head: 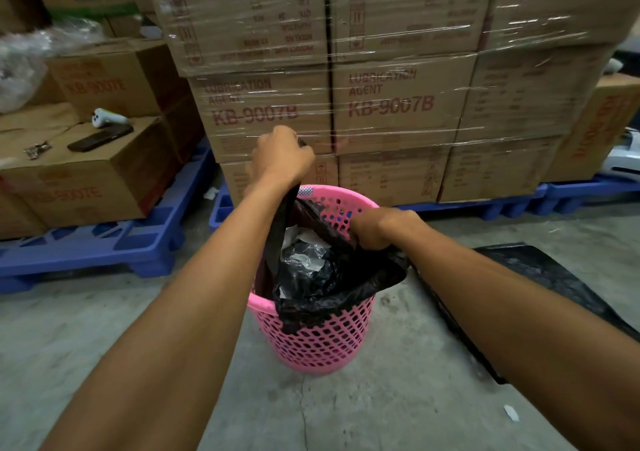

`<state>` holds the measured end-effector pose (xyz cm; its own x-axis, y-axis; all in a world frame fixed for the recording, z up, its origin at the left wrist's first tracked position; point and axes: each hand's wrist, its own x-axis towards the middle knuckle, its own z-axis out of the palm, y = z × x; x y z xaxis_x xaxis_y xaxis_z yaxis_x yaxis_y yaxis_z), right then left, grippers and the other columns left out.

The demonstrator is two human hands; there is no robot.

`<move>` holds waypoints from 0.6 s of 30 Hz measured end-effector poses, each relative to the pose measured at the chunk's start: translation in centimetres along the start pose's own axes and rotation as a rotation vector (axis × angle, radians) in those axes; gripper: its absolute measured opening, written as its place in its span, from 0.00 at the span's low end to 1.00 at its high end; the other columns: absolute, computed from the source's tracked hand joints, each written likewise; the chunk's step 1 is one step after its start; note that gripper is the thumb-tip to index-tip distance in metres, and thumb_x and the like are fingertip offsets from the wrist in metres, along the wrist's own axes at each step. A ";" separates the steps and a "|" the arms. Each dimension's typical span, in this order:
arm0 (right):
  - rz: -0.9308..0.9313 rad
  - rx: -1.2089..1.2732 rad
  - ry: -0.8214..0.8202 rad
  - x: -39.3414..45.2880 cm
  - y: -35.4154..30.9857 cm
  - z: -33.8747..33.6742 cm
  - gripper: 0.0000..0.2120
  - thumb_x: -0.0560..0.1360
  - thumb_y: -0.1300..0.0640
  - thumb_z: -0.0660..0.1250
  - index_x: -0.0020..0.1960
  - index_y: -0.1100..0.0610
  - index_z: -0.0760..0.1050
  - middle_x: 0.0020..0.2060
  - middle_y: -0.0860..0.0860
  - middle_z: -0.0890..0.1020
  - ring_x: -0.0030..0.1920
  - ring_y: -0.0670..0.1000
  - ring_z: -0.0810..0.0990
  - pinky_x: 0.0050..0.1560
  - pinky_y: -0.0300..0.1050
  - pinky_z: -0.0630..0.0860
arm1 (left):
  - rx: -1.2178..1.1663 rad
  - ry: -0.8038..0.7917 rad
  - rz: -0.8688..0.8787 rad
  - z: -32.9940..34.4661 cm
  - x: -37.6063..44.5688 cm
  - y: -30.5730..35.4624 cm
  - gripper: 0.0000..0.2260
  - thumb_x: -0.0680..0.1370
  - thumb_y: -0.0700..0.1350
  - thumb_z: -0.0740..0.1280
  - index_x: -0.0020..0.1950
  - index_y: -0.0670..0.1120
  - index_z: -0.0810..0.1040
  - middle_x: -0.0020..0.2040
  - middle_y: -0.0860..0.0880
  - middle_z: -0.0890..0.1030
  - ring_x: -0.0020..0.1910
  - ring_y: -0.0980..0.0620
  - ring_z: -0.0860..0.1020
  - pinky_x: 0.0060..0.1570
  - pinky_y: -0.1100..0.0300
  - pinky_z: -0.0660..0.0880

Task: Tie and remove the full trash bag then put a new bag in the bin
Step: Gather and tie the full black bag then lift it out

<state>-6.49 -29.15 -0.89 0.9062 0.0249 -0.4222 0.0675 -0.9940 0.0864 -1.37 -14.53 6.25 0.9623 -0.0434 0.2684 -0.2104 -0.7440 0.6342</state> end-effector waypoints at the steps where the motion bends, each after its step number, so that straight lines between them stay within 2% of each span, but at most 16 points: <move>1: 0.015 0.066 0.082 0.1 0.2 -0.3 0.17 0.80 0.57 0.59 0.68 0.53 0.72 0.63 0.54 0.76 0.60 0.60 0.76 0.54 0.48 0.72 | 0.103 0.005 0.017 -0.1 0.1 -0.2 0.07 0.74 0.46 0.63 0.45 0.45 0.79 0.47 0.44 0.78 0.48 0.40 0.78 0.45 0.49 0.73; 2: 0.023 0.133 0.174 0.3 0.6 -0.6 0.17 0.79 0.57 0.59 0.67 0.54 0.72 0.62 0.56 0.76 0.57 0.61 0.77 0.54 0.50 0.73 | 0.174 0.013 0.020 -0.3 0.2 -0.2 0.07 0.76 0.45 0.63 0.50 0.45 0.79 0.50 0.44 0.77 0.51 0.40 0.77 0.45 0.49 0.70; 4: 0.010 0.243 0.312 0.4 0.9 -1.2 0.18 0.78 0.57 0.59 0.67 0.53 0.69 0.62 0.59 0.72 0.58 0.63 0.75 0.55 0.54 0.74 | 0.234 0.034 0.019 -0.6 0.5 -0.2 0.09 0.77 0.44 0.63 0.54 0.43 0.78 0.53 0.43 0.76 0.54 0.39 0.77 0.45 0.48 0.69; 7: -0.053 0.344 0.394 0.4 0.8 -1.6 0.17 0.75 0.51 0.64 0.62 0.52 0.65 0.62 0.57 0.67 0.61 0.62 0.72 0.57 0.56 0.73 | 0.151 0.019 0.005 -0.4 0.8 -0.2 0.08 0.75 0.43 0.63 0.49 0.41 0.78 0.53 0.40 0.80 0.50 0.38 0.79 0.43 0.49 0.73; 8: -0.085 0.344 0.364 0.2 0.6 -1.8 0.15 0.75 0.48 0.65 0.58 0.51 0.66 0.60 0.56 0.69 0.60 0.61 0.73 0.56 0.54 0.73 | 0.088 0.005 -0.007 -0.2 0.7 -0.1 0.07 0.75 0.42 0.63 0.47 0.41 0.78 0.51 0.40 0.81 0.48 0.39 0.80 0.42 0.50 0.75; 10: -0.090 0.316 0.132 0.0 0.0 -1.9 0.16 0.74 0.37 0.64 0.52 0.48 0.69 0.57 0.52 0.75 0.58 0.57 0.76 0.56 0.51 0.73 | -0.051 -0.030 -0.034 0.3 0.4 0.0 0.07 0.75 0.41 0.64 0.47 0.40 0.80 0.48 0.41 0.82 0.44 0.42 0.81 0.43 0.50 0.79; 12: -0.045 0.242 -0.153 0.3 -0.8 -1.2 0.32 0.67 0.27 0.64 0.61 0.49 0.73 0.60 0.49 0.77 0.61 0.56 0.76 0.61 0.50 0.72 | -0.164 -0.072 -0.056 0.8 0.3 0.1 0.08 0.73 0.42 0.65 0.47 0.40 0.81 0.46 0.41 0.82 0.44 0.42 0.81 0.41 0.52 0.79; 14: -0.011 0.210 -0.303 1.3 -1.2 0.1 0.50 0.54 0.21 0.68 0.69 0.48 0.72 0.65 0.47 0.77 0.63 0.55 0.76 0.66 0.53 0.71 | -0.270 -0.126 -0.081 1.2 0.4 0.2 0.09 0.69 0.44 0.67 0.43 0.40 0.81 0.44 0.40 0.83 0.46 0.39 0.83 0.44 0.48 0.81; 15: -0.008 0.178 -0.352 1.7 -1.3 0.8 0.54 0.51 0.21 0.69 0.70 0.47 0.71 0.66 0.47 0.77 0.63 0.55 0.77 0.67 0.54 0.71 | -0.316 -0.149 -0.094 1.4 0.7 0.2 0.08 0.65 0.44 0.66 0.40 0.41 0.80 0.43 0.39 0.83 0.47 0.38 0.84 0.46 0.44 0.82; 16: -0.012 0.119 -0.391 1.6 -1.3 1.1 0.52 0.52 0.22 0.70 0.71 0.46 0.70 0.66 0.48 0.77 0.63 0.55 0.77 0.67 0.53 0.71 | -0.347 -0.159 -0.105 1.7 1.0 0.0 0.08 0.63 0.44 0.66 0.38 0.42 0.78 0.41 0.39 0.82 0.48 0.37 0.84 0.48 0.40 0.82; 18: -0.016 -0.056 -0.366 1.0 -1.2 0.8 0.38 0.67 0.31 0.69 0.71 0.49 0.71 0.65 0.49 0.77 0.62 0.55 0.76 0.62 0.48 0.71 | -0.373 -0.155 -0.122 1.7 1.4 -0.2 0.06 0.63 0.43 0.66 0.37 0.43 0.77 0.41 0.38 0.81 0.48 0.36 0.84 0.48 0.37 0.82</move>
<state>-5.95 -28.05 -2.16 0.6964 -0.0096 -0.7176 0.1120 -0.9862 0.1220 0.27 -15.62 5.27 0.9925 -0.0914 0.0809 -0.1141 -0.4584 0.8814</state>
